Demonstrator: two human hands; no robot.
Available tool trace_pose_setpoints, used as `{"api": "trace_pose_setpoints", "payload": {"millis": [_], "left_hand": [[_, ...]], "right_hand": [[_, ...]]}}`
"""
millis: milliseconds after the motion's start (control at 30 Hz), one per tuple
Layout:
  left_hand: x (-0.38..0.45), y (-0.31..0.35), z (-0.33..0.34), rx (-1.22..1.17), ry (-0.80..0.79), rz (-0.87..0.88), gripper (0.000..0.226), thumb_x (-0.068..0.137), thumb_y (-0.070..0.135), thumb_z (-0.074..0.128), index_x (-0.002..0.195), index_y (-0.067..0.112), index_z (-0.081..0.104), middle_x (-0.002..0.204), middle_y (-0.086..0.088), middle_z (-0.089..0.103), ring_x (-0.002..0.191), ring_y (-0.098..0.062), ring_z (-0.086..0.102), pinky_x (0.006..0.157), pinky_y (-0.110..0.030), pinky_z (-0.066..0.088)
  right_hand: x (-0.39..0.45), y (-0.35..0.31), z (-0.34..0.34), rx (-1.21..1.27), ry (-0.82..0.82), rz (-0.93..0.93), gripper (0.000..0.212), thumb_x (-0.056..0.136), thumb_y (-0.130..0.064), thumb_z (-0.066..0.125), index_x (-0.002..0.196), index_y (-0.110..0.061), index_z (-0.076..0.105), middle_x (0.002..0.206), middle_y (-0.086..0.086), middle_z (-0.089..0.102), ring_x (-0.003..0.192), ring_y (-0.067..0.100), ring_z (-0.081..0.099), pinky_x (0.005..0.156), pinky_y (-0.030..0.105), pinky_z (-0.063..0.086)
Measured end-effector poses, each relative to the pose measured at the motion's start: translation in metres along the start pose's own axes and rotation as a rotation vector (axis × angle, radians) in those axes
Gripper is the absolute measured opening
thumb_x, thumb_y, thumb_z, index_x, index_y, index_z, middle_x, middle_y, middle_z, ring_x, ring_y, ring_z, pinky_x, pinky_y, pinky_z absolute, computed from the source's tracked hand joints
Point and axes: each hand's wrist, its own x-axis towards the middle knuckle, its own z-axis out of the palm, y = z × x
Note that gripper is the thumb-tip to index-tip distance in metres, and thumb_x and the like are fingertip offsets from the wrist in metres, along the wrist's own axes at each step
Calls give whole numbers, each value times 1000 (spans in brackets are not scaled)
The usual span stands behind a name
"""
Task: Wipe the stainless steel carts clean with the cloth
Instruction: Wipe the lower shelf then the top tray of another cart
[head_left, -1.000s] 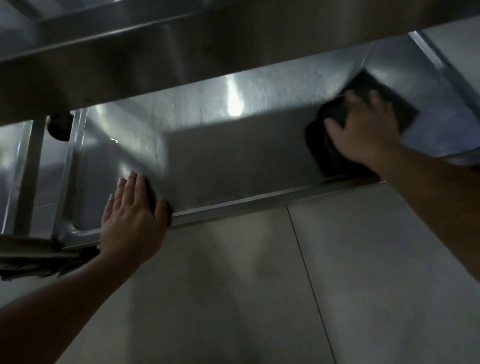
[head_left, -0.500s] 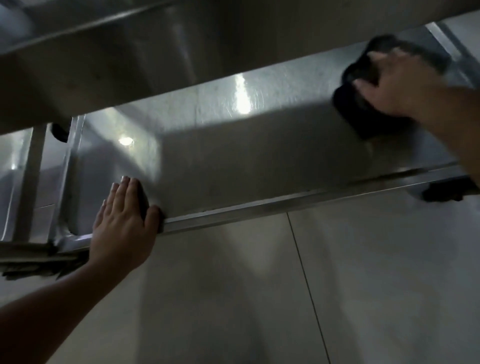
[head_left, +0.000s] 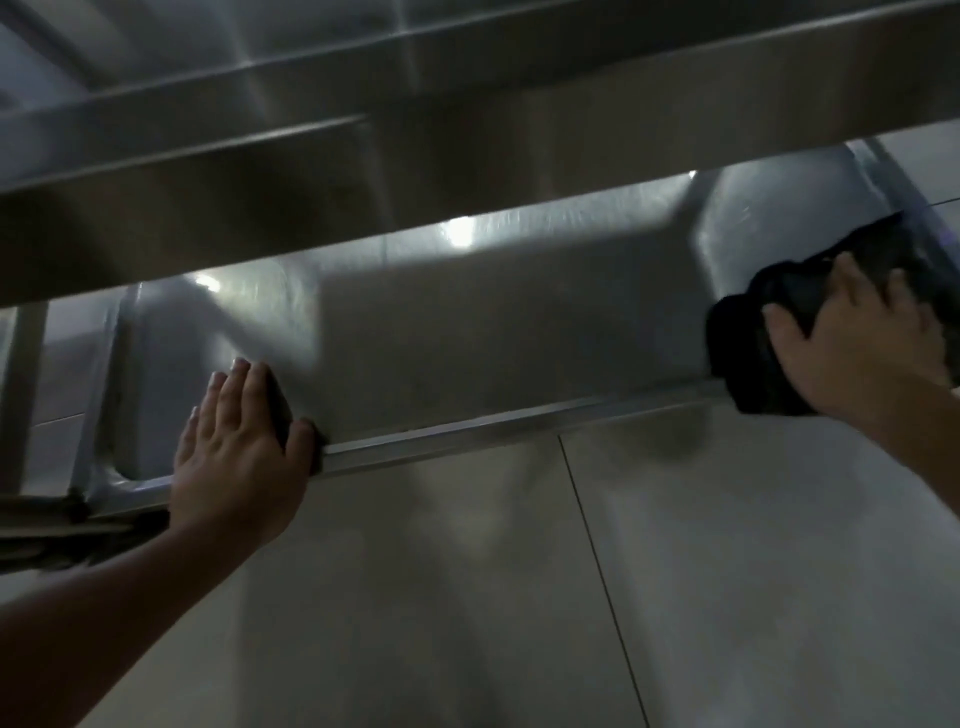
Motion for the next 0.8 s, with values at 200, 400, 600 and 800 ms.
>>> {"api": "trace_pose_setpoints", "payload": {"millis": [200, 400, 600, 800], "left_hand": [[-2, 3, 0, -9, 6, -7, 85, 98, 62, 26, 170, 19, 16, 179, -3, 11, 165, -16, 2, 132, -41, 5], [-5, 8, 0, -31, 10, -9, 83, 101, 60, 27, 170, 16, 16, 179, -4, 10, 165, -18, 2, 131, -40, 2], [-5, 10, -3, -34, -33, -12, 86, 101, 65, 18, 171, 18, 6, 180, -3, 1, 165, -18, -6, 131, -39, -4], [-6, 12, -8, -45, -85, -2, 83, 105, 61, 20, 171, 17, -1, 179, -4, -6, 164, -19, -12, 132, -41, -6]], "right_hand": [[-78, -87, 14, 22, 48, -293, 87, 94, -75, 33, 156, -14, 42, 163, 6, 44, 152, 38, 32, 122, 57, 26], [-129, -184, 35, 48, 31, -670, 74, 100, -73, 33, 152, -23, 50, 162, -6, 45, 154, 30, 30, 124, 51, 20], [-155, -255, 43, -55, -62, -1067, 66, 102, -58, 46, 159, -25, 44, 167, -5, 38, 157, 31, 28, 126, 53, 24], [-154, -280, 33, -208, -172, -1256, 69, 99, -28, 39, 166, -21, 27, 173, -2, 22, 159, 37, 18, 129, 52, 16]]}}
